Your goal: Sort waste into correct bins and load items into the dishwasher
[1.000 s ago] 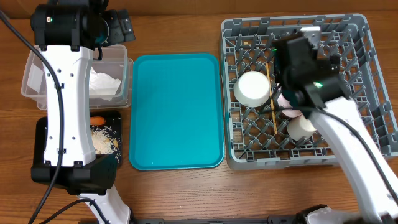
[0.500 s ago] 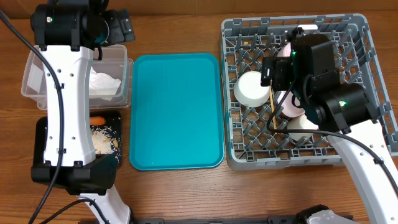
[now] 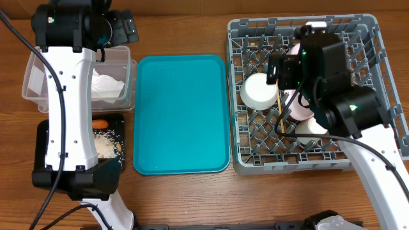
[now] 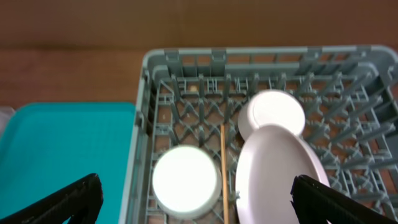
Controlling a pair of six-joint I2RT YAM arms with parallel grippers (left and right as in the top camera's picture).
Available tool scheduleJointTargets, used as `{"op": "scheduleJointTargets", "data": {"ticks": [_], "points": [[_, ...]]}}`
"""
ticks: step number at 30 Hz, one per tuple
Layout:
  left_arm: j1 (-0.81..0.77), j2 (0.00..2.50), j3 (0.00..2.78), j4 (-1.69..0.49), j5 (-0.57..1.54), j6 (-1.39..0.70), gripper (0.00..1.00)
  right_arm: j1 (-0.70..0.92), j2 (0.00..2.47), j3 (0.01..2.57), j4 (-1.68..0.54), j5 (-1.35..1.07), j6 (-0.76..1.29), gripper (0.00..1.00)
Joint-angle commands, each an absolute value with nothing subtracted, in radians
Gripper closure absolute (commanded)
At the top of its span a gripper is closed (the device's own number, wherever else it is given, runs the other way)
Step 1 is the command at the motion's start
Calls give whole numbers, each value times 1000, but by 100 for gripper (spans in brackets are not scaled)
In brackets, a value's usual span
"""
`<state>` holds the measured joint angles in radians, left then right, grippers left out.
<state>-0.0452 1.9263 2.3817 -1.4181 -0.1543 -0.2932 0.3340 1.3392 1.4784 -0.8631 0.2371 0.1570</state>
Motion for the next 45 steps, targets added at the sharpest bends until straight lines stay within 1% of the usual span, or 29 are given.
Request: {"op": "scheduleJointTargets", "data": {"ticks": [1, 7, 12, 15, 19, 24, 27, 31, 34, 36, 42, 45], "points": [[-46, 1913, 2395, -1418, -164, -311, 0, 331, 1208, 1492, -807, 233, 161, 0], [-46, 1913, 2395, -1418, -164, -311, 0, 291, 998, 1483, -780, 209, 161, 0], [-46, 1913, 2395, -1418, -164, -311, 0, 178, 765, 1363, -779, 118, 161, 0], [-46, 1913, 2395, -1418, -164, -311, 0, 107, 610, 1231, -770, 90, 162, 0], [-46, 1913, 2395, -1418, -164, -311, 0, 41, 384, 995, -698, 79, 172, 0], [-46, 1913, 2395, -1418, -164, -311, 0, -28, 142, 670, -531, 72, 308, 0], [-46, 1913, 2395, -1418, -164, -311, 0, -51, 45, 472, -370, 59, 405, 0], [-46, 1913, 2395, -1418, -164, -311, 0, -51, 3, 252, -105, -7, 405, 0], [-46, 1913, 2395, -1418, -164, -311, 0, -50, 3, 129, 27, -44, 389, 0], [-46, 1913, 2395, -1418, -164, -311, 0, -50, 3, 92, 36, -45, 384, 0], [-46, 1913, 2395, -1418, -164, -311, 0, -48, 3, 39, 12, -116, 232, 0], [-46, 1913, 2395, -1418, -164, -311, 0, -46, 3, 25, -17, -117, 199, 0]]}}
